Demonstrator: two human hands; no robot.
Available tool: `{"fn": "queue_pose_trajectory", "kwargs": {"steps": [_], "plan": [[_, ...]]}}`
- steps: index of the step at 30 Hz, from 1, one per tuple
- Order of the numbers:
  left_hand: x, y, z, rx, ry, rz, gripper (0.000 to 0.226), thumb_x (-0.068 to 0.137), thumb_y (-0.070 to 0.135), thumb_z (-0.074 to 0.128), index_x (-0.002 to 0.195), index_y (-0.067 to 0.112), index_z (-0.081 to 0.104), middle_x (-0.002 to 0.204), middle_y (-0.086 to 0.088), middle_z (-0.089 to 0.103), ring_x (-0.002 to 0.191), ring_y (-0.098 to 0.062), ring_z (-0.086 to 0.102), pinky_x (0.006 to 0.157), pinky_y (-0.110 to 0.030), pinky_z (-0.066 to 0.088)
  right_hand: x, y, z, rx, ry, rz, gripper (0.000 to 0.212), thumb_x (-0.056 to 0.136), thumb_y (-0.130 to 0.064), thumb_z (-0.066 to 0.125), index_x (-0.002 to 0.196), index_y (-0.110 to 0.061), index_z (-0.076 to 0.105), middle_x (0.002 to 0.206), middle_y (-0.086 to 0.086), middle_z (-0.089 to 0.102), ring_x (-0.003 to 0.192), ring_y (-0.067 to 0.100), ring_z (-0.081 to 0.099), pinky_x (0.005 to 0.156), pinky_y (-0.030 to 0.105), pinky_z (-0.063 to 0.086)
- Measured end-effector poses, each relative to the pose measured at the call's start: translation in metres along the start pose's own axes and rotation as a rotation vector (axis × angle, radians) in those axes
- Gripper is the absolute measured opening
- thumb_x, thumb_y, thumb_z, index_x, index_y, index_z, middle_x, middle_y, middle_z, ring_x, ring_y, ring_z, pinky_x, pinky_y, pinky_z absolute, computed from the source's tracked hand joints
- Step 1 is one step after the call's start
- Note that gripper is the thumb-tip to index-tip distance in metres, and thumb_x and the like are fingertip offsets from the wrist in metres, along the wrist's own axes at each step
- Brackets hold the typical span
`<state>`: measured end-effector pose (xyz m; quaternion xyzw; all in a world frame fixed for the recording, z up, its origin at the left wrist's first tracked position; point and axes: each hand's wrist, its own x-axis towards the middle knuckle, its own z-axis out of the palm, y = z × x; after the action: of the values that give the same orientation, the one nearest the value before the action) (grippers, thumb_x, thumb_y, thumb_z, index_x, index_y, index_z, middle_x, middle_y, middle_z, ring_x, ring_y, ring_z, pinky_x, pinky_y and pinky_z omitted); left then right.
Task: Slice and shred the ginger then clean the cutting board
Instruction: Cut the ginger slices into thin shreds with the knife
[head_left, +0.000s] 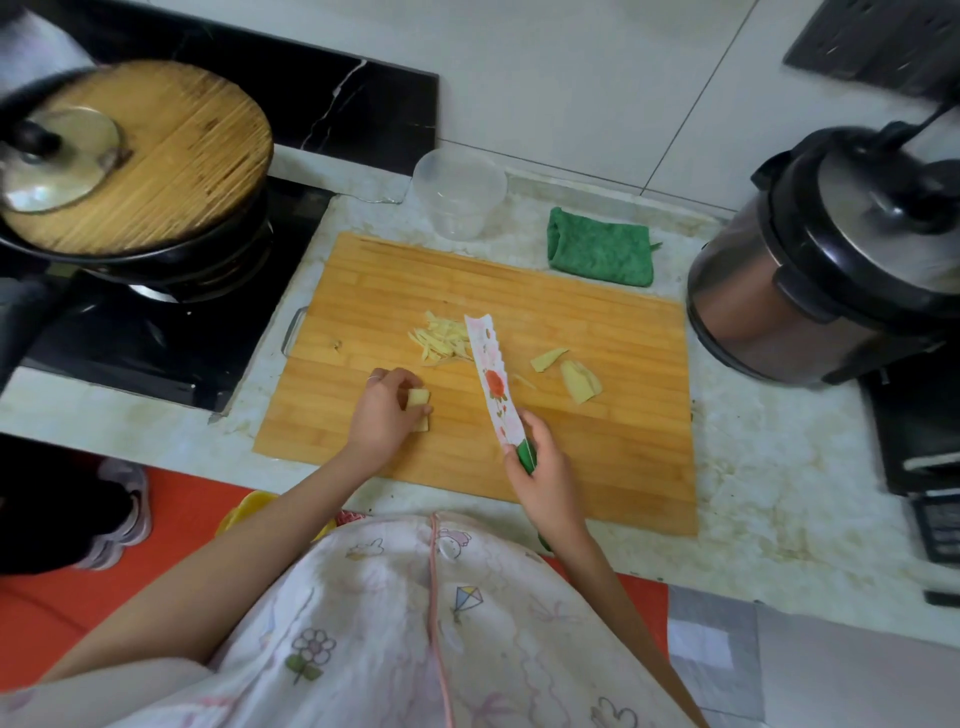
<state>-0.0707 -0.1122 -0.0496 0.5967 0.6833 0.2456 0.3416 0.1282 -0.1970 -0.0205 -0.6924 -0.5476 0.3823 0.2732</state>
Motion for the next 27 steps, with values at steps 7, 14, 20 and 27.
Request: {"fn": "queue_pose_trajectory", "kwargs": {"steps": [7, 14, 20, 27], "plan": [[-0.003, -0.010, -0.007, -0.549, 0.123, -0.244, 0.013, 0.085, -0.002, 0.067, 0.097, 0.001, 0.063, 0.078, -0.002, 0.052, 0.051, -0.007, 0.059, 0.049, -0.016, 0.052, 0.001, -0.005, 0.004, -0.058, -0.057, -0.018, 0.041, 0.094, -0.025, 0.052, 0.133, -0.035, 0.042, 0.093, -0.022, 0.061, 0.062, 0.015, 0.058, 0.051, 0.032, 0.044], [0.001, -0.014, 0.001, -0.397, 0.118, -0.248, 0.018, 0.080, 0.009, 0.076, 0.085, -0.002, 0.063, 0.071, -0.006, 0.060, 0.044, -0.001, 0.059, 0.048, -0.016, 0.051, 0.003, -0.008, 0.005, -0.043, -0.066, -0.018, 0.042, 0.095, -0.023, 0.053, 0.135, -0.032, 0.042, 0.103, -0.019, 0.062, 0.059, 0.006, 0.055, 0.046, 0.019, 0.039], [0.001, -0.012, -0.005, -0.301, 0.066, -0.095, 0.017, 0.078, 0.011, 0.077, 0.085, 0.002, 0.064, 0.074, -0.004, 0.057, 0.055, -0.013, 0.055, 0.045, -0.012, 0.044, 0.005, -0.006, 0.006, -0.050, -0.069, -0.018, 0.042, 0.095, -0.023, 0.053, 0.134, -0.030, 0.043, 0.091, -0.026, 0.058, 0.059, 0.008, 0.055, 0.047, 0.023, 0.040], [0.008, -0.016, -0.005, -0.053, 0.022, 0.039, 0.026, 0.077, 0.027, 0.079, 0.096, 0.018, 0.065, 0.098, 0.002, 0.057, 0.075, -0.013, 0.055, 0.069, -0.031, 0.049, 0.009, -0.005, 0.009, -0.028, -0.086, -0.024, 0.042, 0.095, -0.023, 0.053, 0.134, -0.030, 0.043, 0.097, -0.027, 0.058, 0.069, 0.010, 0.060, 0.059, 0.035, 0.050]]}}
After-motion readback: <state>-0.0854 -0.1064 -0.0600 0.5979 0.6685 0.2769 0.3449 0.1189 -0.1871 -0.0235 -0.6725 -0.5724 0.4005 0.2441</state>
